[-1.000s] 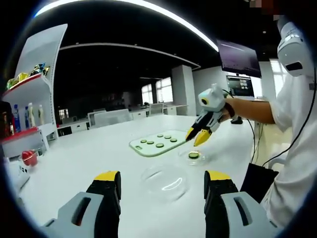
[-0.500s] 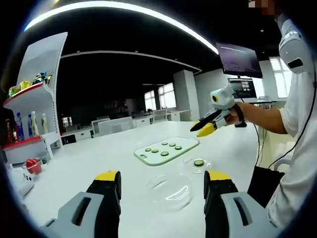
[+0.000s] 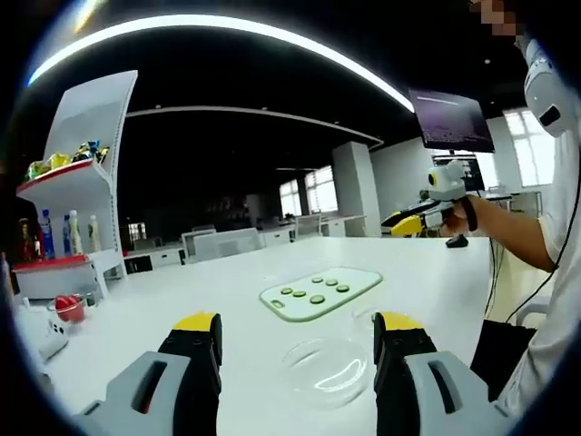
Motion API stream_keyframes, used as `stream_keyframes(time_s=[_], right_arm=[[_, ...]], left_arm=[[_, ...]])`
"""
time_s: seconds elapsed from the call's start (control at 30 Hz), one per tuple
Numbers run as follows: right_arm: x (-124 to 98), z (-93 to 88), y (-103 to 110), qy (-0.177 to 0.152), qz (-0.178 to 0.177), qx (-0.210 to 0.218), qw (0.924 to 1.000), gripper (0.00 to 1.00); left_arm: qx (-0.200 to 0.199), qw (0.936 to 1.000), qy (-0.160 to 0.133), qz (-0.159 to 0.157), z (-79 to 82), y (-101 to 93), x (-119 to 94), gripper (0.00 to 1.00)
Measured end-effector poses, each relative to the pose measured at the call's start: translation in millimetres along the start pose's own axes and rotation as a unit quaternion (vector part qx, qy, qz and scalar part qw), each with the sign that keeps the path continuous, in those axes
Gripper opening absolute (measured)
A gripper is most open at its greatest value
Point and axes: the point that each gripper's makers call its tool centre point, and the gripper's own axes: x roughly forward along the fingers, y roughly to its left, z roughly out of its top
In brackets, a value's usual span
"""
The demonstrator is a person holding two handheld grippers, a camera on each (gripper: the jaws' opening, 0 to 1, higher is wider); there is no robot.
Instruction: Open the petri dish lid, add cucumber slices into the petri dish, and close the lid
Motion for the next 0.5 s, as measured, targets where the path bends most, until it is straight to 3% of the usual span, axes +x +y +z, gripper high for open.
stream_keyframes(time_s=[0.5], right_arm=[[-60.5,1.5,-31.1,-0.030,-0.053,0.036,0.9975,0.39]], left_arm=[[0.005,0.9998,-0.017,0.004,14.4,-2.5,6.9,0.68]])
